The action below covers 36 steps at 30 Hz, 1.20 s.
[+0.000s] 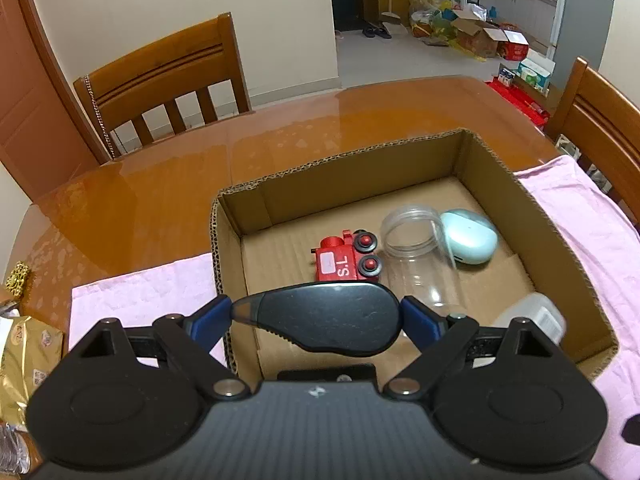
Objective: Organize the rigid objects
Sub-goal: 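Carry the black case and white bottle into the box and release both, then move both open grippers toward the gold capsule jar and gray toy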
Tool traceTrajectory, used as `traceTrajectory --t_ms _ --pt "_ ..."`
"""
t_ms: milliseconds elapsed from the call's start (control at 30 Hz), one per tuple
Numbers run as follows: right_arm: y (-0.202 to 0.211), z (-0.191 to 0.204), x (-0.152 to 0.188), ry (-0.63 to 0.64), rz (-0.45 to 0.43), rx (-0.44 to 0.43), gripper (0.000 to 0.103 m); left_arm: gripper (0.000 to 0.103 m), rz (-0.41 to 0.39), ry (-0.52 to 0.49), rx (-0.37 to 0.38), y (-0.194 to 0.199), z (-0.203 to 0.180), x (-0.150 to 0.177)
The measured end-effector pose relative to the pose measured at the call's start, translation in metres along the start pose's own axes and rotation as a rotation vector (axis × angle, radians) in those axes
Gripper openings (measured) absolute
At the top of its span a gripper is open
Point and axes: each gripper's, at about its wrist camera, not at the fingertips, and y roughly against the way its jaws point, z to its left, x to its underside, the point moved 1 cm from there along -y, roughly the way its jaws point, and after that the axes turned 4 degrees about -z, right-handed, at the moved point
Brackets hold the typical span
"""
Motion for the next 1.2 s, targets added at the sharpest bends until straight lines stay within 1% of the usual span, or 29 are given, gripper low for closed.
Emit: traceTrajectory --t_ms 67,167,367,567,667,800,933,1067,1200 --pt "0.0 -0.003 0.003 -0.009 0.006 0.01 0.103 0.092 -0.009 0.012 -0.018 -0.001 0.003 -0.002" --pt "0.0 -0.007 0.007 -0.022 0.015 0.02 0.103 0.097 -0.013 0.028 -0.038 0.003 0.006 -0.003" --pt "-0.002 -0.012 0.016 -0.025 0.029 0.046 0.103 0.099 -0.053 0.021 -0.049 0.026 0.009 0.004" --pt "-0.002 -0.011 0.028 -0.019 0.044 0.059 0.103 0.099 -0.079 0.024 -0.065 0.054 0.009 0.019" --pt "-0.001 -0.01 0.037 -0.022 0.051 0.058 0.103 0.1 -0.084 0.039 -0.052 0.068 0.007 0.031" --pt "0.001 -0.007 0.052 -0.027 0.056 0.059 0.103 0.1 -0.088 0.065 -0.052 0.085 0.005 0.049" --pt "0.0 -0.003 0.071 -0.046 0.074 0.05 0.103 0.1 -0.078 0.1 -0.038 0.099 -0.002 0.07" --pt "0.001 0.003 0.086 -0.057 0.096 0.063 0.103 0.1 -0.046 0.128 -0.026 0.104 -0.011 0.093" --pt "0.009 0.011 0.094 -0.065 0.097 0.082 0.103 0.1 -0.034 0.153 -0.006 0.106 -0.018 0.11"
